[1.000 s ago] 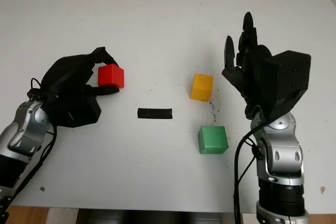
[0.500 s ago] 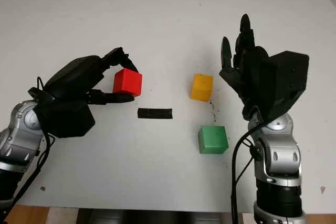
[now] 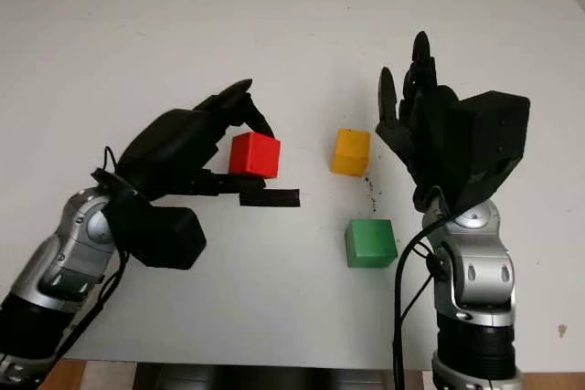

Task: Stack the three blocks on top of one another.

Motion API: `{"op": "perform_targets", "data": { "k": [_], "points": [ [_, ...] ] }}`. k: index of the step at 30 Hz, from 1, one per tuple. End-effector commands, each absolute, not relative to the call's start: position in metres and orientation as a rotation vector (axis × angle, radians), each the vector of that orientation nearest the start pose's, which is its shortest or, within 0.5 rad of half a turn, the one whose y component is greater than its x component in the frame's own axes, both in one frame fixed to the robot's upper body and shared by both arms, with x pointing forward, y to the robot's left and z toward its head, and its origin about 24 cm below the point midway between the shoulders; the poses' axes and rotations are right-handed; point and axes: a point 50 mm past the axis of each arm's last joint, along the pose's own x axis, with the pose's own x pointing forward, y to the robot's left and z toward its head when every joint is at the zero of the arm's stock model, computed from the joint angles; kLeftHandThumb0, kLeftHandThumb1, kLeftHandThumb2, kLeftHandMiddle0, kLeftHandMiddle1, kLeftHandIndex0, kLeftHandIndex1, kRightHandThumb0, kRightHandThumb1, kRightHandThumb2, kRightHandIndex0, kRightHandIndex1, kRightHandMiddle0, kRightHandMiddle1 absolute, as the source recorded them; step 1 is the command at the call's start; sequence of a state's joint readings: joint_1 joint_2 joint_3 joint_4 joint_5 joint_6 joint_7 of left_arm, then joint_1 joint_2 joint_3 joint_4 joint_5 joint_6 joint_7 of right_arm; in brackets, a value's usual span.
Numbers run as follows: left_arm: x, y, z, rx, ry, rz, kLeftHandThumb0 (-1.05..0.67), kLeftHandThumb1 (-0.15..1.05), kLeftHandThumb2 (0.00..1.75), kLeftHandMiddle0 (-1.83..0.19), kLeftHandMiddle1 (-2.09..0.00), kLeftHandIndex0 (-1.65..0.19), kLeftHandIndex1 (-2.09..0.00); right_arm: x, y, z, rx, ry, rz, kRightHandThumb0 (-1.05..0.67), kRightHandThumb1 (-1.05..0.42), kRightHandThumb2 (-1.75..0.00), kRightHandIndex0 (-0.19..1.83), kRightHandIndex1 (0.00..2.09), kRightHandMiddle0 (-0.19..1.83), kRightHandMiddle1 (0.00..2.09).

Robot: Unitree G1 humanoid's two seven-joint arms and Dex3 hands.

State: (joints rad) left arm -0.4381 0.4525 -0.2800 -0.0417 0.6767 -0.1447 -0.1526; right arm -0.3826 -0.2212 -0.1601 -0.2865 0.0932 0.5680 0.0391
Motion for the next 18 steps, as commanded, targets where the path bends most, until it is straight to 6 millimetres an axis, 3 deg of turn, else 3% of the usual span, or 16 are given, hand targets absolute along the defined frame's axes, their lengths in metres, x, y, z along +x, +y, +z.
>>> {"op": "perform_targets", "data": {
  "k": [1,9,18],
  "points": [
    [0.302,0.111,0.148,1.218,-0.567,-0.389,-0.45,1.05,0.30,0.05,-0.04,-0.09,-1.79,0.298,-0.191,0.173,-0.106,-0.135,-0.027,-0.52,-1.05,-0.63,-0.19,0.00,-0.19,0.00],
    [0.301,0.093,0.126,1.207,-0.562,-0.441,-0.44,1.05,0.32,0.08,-0.05,0.01,-1.93,0.297,-0.192,0.173,-0.141,-0.126,-0.034,-0.55,-1.05,-0.62,-0.19,0.00,-0.19,0.00],
    [0.298,0.096,0.125,1.265,-0.540,-0.455,-0.43,1.05,0.35,0.08,-0.05,0.01,-1.97,0.298,-0.191,0.172,-0.157,-0.116,-0.044,-0.56,-1.05,-0.62,-0.19,0.00,-0.19,0.00]
  ]
}}
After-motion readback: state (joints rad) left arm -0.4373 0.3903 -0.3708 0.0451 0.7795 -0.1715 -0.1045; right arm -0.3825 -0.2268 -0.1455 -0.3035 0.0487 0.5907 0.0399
